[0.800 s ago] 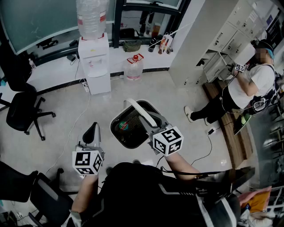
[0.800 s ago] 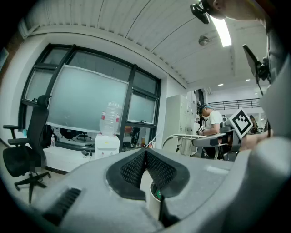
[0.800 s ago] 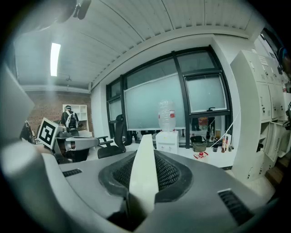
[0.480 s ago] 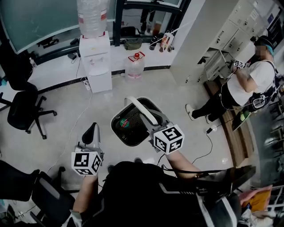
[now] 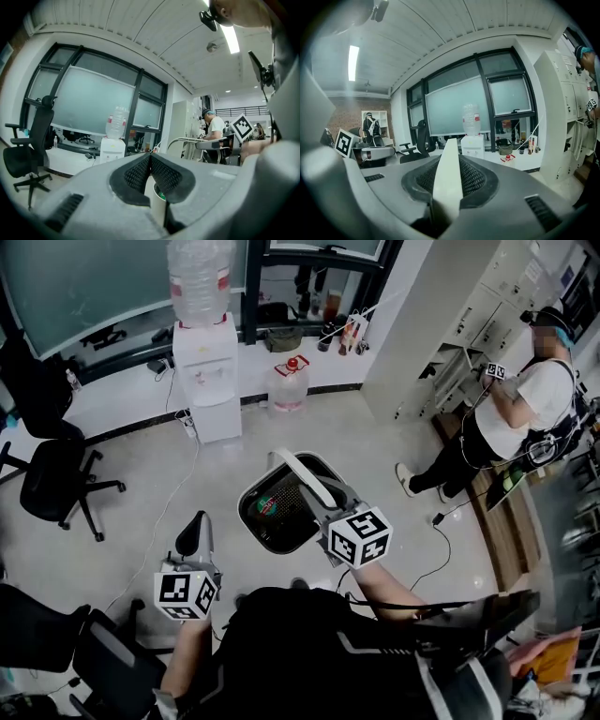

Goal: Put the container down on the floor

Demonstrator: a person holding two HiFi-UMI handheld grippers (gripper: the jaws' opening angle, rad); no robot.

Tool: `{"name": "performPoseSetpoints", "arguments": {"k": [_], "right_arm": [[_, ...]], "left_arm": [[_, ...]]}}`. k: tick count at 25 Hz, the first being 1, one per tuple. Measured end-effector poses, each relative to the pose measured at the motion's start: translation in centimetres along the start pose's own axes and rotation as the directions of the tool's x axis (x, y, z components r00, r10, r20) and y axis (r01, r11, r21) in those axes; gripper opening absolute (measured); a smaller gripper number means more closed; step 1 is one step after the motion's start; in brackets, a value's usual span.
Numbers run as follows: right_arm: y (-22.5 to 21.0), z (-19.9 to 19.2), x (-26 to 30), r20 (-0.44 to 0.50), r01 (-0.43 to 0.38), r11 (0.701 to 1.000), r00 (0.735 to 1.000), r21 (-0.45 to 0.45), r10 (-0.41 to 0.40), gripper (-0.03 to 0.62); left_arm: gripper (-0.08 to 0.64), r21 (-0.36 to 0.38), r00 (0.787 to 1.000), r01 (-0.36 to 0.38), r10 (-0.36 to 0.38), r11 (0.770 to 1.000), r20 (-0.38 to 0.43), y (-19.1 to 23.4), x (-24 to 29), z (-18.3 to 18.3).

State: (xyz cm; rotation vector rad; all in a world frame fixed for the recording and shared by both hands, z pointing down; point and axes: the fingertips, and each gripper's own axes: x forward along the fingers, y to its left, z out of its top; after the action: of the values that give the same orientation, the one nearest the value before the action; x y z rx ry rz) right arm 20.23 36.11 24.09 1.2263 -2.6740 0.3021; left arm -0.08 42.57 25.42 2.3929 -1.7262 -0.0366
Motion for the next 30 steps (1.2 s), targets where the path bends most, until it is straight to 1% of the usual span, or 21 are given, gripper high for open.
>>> {"name": "performPoseSetpoints", "arguments": {"k": [2,6,14,17,23,30], "right_arm": [[0.7,0.1,0.0,0.001,0.002,1.0,1.0,0.0,-0.002,0.086],[2.2,0.1,0.3,0.005,0.018,1.0,1.0,-0.008,-0.018,0.086],[5.1,0.3,1.0,0.023,0.05,0.999,0.998,0.004,-0.05,0.086],[5.6,0.3,1.4,0.017,0.055,0.998,0.998,-0.011,-0.055,0.086],[5.5,0.3,4.2,0.012,0.024,1.0,1.0,0.008,-0.024,0.086],[2.9,1.2,8.8,0.023,0.004,1.0,1.0,0.025,-0.005,0.086]], "left_arm": [[0.011,-0.005,1.0,0.009,-0.009,1.0,0.001,0.5,-0.5,0.0],[0.011,-0.005,0.998,0.043,-0.042,0.999,0.039,1.5,-1.7,0.5],[0.011,-0.019,0.997,0.075,-0.074,0.997,0.024,4.3,-3.7,-0.3],[0.011,-0.032,0.997,0.078,-0.077,0.996,0.023,4.8,-4.1,-0.6],[0.011,-0.029,0.998,0.054,-0.054,0.998,0.014,6.7,-2.9,-0.5],[0.011,-0.004,1.0,0.01,-0.01,1.0,0.015,9.0,0.9,0.9]]}}
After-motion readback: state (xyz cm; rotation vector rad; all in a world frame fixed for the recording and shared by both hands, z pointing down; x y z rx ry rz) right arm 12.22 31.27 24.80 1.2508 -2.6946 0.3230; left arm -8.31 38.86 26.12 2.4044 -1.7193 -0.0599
